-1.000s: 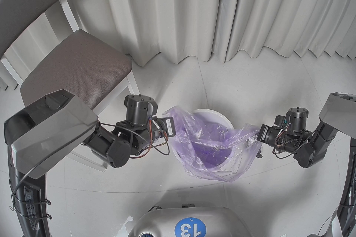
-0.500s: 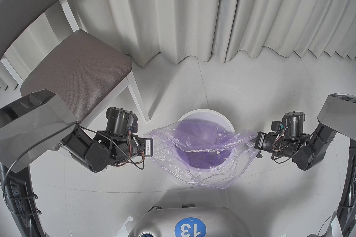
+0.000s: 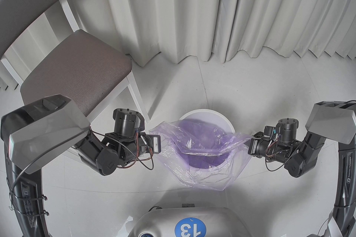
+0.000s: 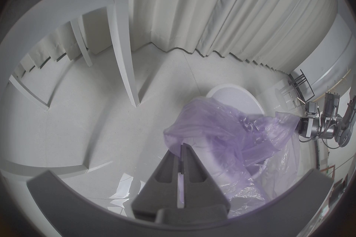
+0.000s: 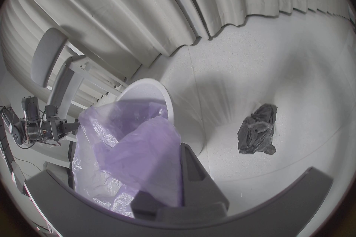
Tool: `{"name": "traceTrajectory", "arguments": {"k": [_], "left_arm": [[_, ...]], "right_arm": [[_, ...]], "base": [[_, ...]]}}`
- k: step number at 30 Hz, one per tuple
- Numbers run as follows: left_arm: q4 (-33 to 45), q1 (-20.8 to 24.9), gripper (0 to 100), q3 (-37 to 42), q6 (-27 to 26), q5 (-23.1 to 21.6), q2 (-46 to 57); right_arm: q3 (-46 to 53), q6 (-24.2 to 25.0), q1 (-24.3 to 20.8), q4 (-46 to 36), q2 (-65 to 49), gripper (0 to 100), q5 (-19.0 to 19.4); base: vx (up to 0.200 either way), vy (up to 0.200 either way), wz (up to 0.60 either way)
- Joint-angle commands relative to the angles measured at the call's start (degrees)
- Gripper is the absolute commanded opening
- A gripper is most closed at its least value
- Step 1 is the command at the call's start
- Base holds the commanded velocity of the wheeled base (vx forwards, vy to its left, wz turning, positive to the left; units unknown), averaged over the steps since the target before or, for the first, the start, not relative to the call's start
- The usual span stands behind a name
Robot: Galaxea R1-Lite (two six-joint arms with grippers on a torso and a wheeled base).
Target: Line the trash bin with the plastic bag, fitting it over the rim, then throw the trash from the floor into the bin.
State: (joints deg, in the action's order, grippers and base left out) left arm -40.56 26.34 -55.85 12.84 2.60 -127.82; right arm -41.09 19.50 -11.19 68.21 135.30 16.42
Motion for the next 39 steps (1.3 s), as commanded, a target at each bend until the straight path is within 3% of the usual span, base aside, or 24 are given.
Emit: {"name": "traceTrajectory", "arguments": {"k": [1,12,13,23,32,39], "left_arm": [[-0.3,0.5,0,0.1,0.2,0.1,-2.0],[-0.3,1.8,0,0.2,-0.1,0.6,-2.1],[-0.3,1.8,0,0.2,-0.1,0.6,-2.1],[-0.2,3.6,0,0.5,0.0,0.7,0.0],[-0.3,4.1,0,0.5,0.0,1.4,-0.2],[-0.4,4.2,0,0.6,0.0,1.4,0.1]], "right_arm": [[0.2,-0.1,-0.4,0.2,2.8,0,0.0],[1.0,-2.2,0.9,-0.6,2.7,0,0.0],[1.0,-2.2,0.9,-0.6,2.7,100,0.0],[3.7,-2.5,1.5,-1.6,-2.0,100,0.1],[4.3,-5.7,3.2,-13.9,-13.3,100,0.1],[6.1,-8.4,3.9,-15.5,-18.9,100,0.1]], "base": [[0.000,0.000,0.00],[0.000,0.000,0.00],[0.000,0.000,0.00],[0.000,0.000,0.00],[0.000,0.000,0.00],[0.000,0.000,0.00]]}}
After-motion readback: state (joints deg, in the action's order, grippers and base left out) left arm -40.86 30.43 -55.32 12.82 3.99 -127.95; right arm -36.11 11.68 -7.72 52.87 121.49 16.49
